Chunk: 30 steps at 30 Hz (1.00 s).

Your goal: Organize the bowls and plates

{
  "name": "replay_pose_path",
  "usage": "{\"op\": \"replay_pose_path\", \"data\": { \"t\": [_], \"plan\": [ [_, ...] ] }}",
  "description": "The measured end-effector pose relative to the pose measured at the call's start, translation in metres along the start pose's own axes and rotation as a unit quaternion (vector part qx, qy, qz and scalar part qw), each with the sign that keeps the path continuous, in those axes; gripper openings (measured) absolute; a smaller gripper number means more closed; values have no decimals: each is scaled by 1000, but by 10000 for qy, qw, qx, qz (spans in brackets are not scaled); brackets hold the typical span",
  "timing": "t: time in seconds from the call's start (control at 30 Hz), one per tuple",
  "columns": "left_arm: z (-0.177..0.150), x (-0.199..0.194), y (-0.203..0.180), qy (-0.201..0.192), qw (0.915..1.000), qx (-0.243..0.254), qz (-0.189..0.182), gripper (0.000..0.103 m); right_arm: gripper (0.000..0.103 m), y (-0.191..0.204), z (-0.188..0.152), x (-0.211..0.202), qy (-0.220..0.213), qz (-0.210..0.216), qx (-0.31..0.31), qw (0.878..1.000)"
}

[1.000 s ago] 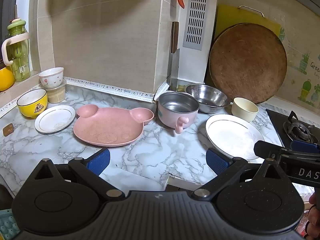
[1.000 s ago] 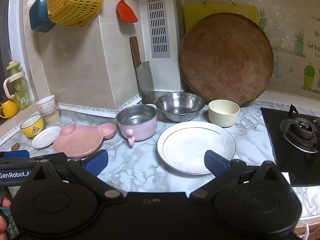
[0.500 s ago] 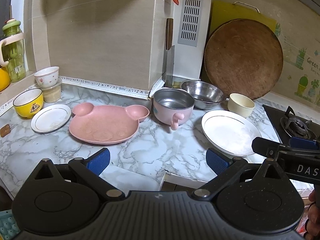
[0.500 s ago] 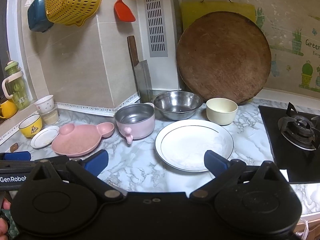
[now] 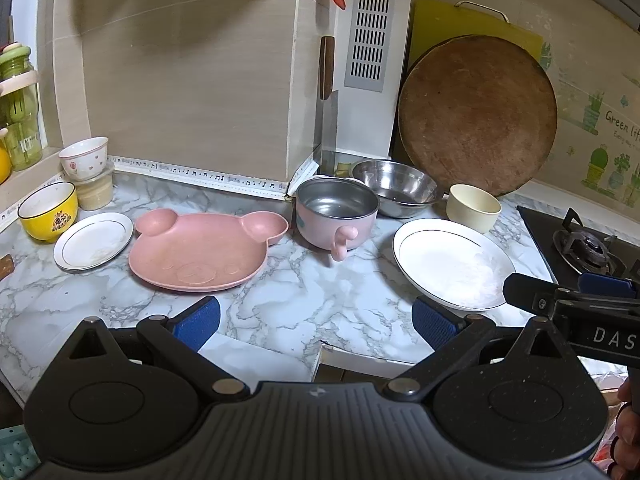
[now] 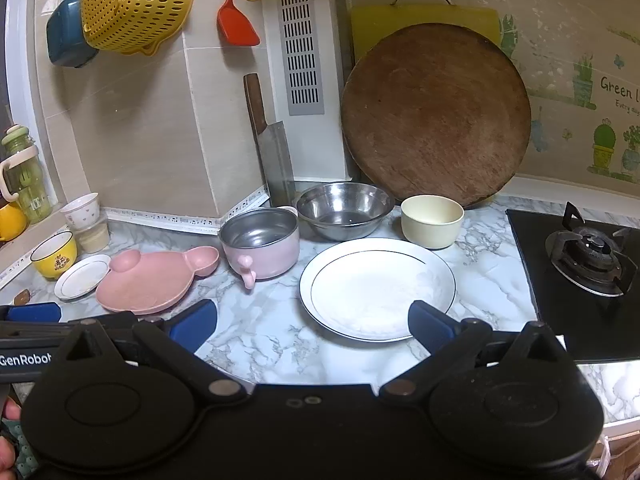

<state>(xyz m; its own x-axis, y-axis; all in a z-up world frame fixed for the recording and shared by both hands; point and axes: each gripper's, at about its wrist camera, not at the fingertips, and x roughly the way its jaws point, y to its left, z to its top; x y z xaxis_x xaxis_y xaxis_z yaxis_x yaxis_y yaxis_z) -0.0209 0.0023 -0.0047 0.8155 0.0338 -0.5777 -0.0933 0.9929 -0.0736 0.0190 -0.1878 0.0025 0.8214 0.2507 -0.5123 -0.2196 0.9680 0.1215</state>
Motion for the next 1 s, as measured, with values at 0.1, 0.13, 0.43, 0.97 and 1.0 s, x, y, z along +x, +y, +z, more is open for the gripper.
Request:
{"op": "replay_pose_path", "data": {
  "t": [0.1, 0.13, 0.43, 0.97, 1.0],
  "plan": [
    [0, -1, 0, -12, 10000, 15, -12, 103, 102, -1, 0, 0, 0, -26, 15, 10000],
    [0, -1, -1, -19, 10000, 17, -11, 103, 101, -1, 0, 0, 7, -32, 27, 10000],
    [0, -5, -1, -103, 9999, 28, 4, 103, 101, 0, -1, -3, -61, -14, 34, 10000],
    [8, 0, -6, -219, 9997, 124, 34, 103, 102, -2, 5, -6, -239, 117, -16, 9996],
    [10, 4, -7, -214, 9997, 115, 57, 103, 102, -4, 6, -4, -259, 100, -12, 9996]
  ]
}}
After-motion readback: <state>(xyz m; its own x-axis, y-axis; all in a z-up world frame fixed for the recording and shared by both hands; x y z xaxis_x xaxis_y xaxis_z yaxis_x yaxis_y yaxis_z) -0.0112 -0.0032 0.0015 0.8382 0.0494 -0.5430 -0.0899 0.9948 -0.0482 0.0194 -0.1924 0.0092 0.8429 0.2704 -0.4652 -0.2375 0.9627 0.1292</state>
